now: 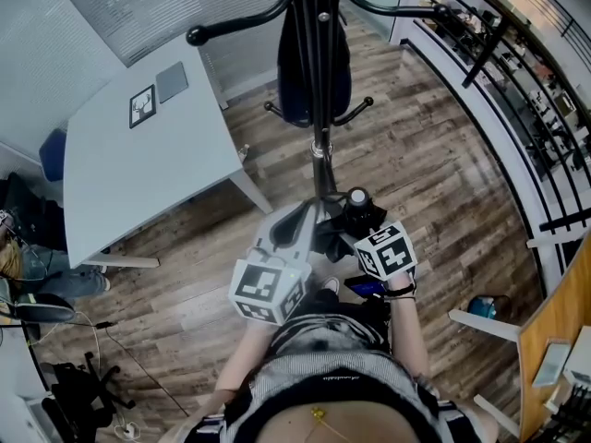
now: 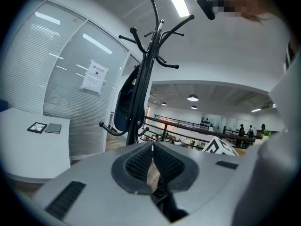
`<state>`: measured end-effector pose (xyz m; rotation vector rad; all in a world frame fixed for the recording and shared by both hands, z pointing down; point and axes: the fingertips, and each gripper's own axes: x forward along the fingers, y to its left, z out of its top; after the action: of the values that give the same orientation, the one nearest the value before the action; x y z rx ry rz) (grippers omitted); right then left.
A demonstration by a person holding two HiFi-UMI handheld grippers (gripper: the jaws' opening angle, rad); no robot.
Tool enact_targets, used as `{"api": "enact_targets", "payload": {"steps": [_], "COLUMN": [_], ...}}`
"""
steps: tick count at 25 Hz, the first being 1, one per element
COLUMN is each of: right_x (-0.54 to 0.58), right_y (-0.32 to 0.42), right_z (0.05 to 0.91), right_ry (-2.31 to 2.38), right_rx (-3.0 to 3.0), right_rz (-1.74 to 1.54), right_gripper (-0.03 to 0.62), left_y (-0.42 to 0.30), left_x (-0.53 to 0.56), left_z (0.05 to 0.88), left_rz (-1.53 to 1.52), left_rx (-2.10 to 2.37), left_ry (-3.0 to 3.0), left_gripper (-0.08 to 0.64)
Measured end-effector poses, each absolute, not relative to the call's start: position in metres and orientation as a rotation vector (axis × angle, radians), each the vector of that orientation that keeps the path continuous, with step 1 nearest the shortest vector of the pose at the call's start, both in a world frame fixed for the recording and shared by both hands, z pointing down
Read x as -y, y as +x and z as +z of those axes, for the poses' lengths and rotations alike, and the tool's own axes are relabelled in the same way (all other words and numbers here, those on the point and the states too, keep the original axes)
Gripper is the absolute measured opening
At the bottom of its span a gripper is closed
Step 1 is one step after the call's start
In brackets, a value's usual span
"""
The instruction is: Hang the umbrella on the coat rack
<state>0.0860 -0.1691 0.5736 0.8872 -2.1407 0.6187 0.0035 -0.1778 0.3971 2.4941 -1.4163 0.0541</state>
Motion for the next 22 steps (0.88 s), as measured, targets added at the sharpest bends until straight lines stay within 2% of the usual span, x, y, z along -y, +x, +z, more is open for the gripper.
{"api": "enact_targets", "payload": {"steps": [22], "right_x": [0.181], "right_y": [0.097], "right_z": [0.595], "right_ry": [0.893], "right_rx": [2.081], "right_rz": [0.660], "right_gripper": [0.250], "left_y": [0.009], "left_x": [0.187], "left_z": [0.398], "left_rz": [0.067], "left_rx": [1.384], "left_ry": [2.510], "left_gripper": [0.011]}}
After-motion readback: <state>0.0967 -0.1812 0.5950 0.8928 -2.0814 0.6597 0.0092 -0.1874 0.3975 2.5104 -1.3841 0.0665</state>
